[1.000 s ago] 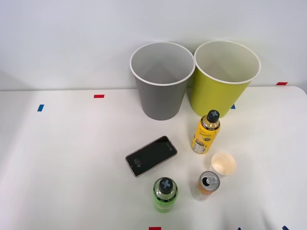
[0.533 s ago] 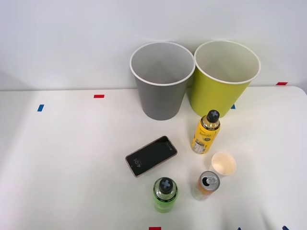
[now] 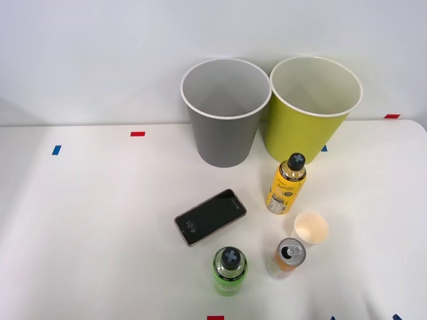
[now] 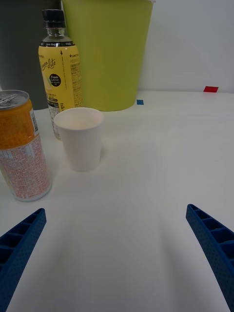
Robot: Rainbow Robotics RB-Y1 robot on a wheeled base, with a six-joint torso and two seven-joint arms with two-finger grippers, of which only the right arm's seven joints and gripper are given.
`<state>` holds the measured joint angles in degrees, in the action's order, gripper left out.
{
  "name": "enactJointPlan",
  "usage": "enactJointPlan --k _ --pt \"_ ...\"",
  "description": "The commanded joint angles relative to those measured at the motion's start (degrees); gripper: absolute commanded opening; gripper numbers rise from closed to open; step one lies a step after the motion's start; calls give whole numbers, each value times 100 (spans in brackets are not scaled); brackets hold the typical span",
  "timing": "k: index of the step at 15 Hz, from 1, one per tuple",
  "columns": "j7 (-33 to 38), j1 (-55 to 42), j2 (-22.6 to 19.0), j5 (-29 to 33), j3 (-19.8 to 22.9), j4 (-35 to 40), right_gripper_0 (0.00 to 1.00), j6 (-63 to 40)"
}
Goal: Put cans in the gray bin, plastic bottles in the light green bin
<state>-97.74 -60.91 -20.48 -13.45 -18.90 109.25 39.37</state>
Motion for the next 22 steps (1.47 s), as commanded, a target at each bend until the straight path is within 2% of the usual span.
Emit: enactJointPlan --k 1,20,22 --pt "0 0 0 0 0 0 100 0" --pt "0 0 0 0 0 0 100 0" --pt "0 185 70 -9 35 -299 100 -97"
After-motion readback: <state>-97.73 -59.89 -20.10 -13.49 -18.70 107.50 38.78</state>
